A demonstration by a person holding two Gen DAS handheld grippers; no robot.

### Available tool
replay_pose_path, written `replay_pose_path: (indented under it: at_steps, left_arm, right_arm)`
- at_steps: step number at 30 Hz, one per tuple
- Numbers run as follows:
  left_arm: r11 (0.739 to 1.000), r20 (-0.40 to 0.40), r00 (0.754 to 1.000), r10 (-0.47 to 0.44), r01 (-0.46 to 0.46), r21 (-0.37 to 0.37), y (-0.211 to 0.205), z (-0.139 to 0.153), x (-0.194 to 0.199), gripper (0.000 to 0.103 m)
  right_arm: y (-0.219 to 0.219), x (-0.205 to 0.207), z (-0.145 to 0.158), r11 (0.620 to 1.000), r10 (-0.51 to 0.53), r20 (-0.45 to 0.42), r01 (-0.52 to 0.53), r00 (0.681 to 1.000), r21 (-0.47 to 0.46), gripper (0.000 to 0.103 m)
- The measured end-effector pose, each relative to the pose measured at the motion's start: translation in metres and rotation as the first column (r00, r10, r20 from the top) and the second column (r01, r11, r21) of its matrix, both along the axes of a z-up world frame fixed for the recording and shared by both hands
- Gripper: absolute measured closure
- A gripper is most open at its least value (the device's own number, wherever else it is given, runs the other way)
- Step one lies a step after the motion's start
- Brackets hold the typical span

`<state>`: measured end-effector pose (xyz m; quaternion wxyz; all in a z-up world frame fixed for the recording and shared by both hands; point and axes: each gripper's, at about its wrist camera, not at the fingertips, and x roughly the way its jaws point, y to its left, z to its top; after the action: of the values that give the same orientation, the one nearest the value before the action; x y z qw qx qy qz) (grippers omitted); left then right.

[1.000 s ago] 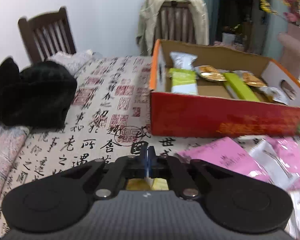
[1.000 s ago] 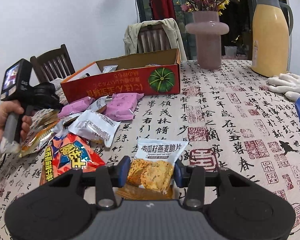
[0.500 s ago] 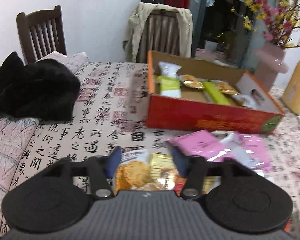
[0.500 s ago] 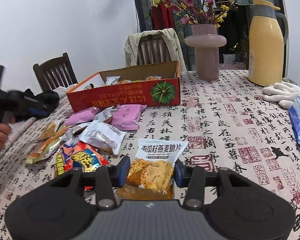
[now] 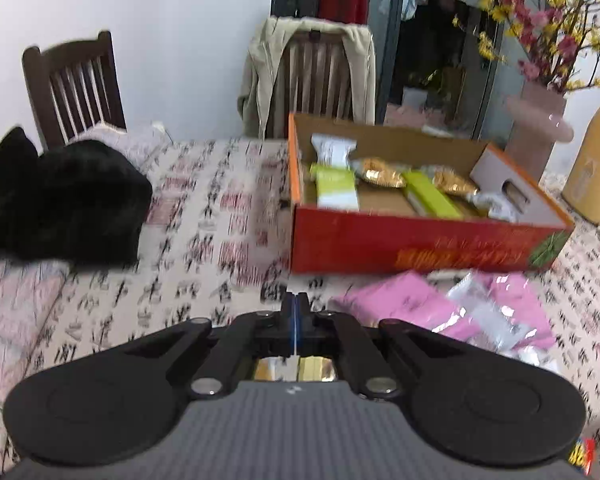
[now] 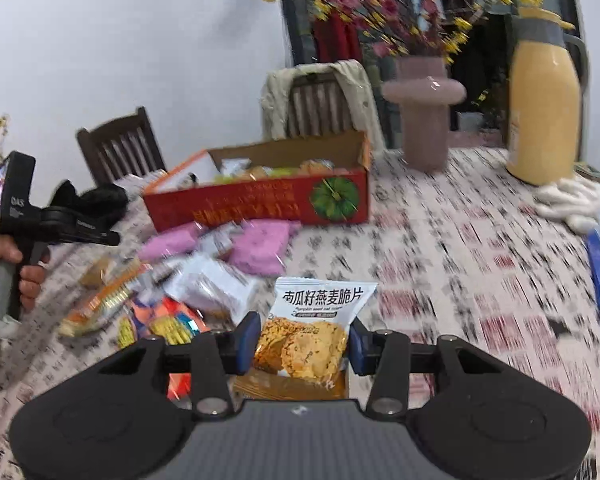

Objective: Organize snacks

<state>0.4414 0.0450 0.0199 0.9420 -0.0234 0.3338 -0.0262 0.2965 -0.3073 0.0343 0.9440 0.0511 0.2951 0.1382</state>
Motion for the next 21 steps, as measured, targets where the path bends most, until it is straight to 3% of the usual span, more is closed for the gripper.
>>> replay_pose_path:
  at_steps: [2, 4, 6, 8, 10, 12, 17, 21]
  left_arm:
    - [1.0, 0.01, 1.0, -0.004, 0.004, -0.005, 0.002, 0.005, 0.0, 0.101]
    - [1.0, 0.029, 1.0, -0.012, 0.012, 0.015, 0.008, 0.005, -0.004, 0.088]
    - [0.998, 0.017, 0.999, -0.03, 0.029, 0.048, 0.013, -0.001, -0.008, 0.032]
    - [0.994, 0.008, 0.999, -0.052, 0.051, 0.096, 0.014, -0.012, -0.01, 0.023]
    - [0.991, -0.027, 0.998, -0.058, 0.061, 0.117, 0.015, -0.022, -0.007, 0.033]
    - [0.995, -0.077, 0.995, -0.064, 0.069, 0.066, 0.022, -0.031, 0.0, 0.06]
    - [0.998, -0.06, 0.997, -0.044, 0.046, 0.03, 0.028, -0.031, 0.001, 0.069]
    - [0.997, 0.021, 0.997, -0.074, 0.074, -0.004, 0.019, 0.003, 0.009, 0.072]
  right_arm:
    - [0.0, 0.014, 0.01, 1.0, 0.019, 0.013, -0.019, 1.0, -0.001, 0.06]
    - [0.002, 0.024, 0.018, 1.0, 0.022, 0.03, -0.022, 0.999, -0.013, 0.06]
    - [0.003, 0.032, 0.021, 0.999, 0.036, 0.04, -0.035, 0.999, -0.012, 0.06]
    - [0.004, 0.045, 0.018, 0.999, 0.052, 0.025, -0.052, 0.998, -0.002, 0.059]
    - [0.006, 0.06, 0.014, 0.998, 0.055, 0.003, -0.055, 0.998, 0.005, 0.059]
    - [0.01, 0.07, 0.015, 0.998, 0.065, 0.002, -0.065, 0.998, 0.007, 0.059]
    - [0.019, 0.086, 0.027, 0.995, 0.1, 0.038, -0.099, 0.994, -0.021, 0.059]
    - [0.019, 0.111, 0.039, 0.994, 0.106, 0.051, -0.104, 0.993, -0.039, 0.059]
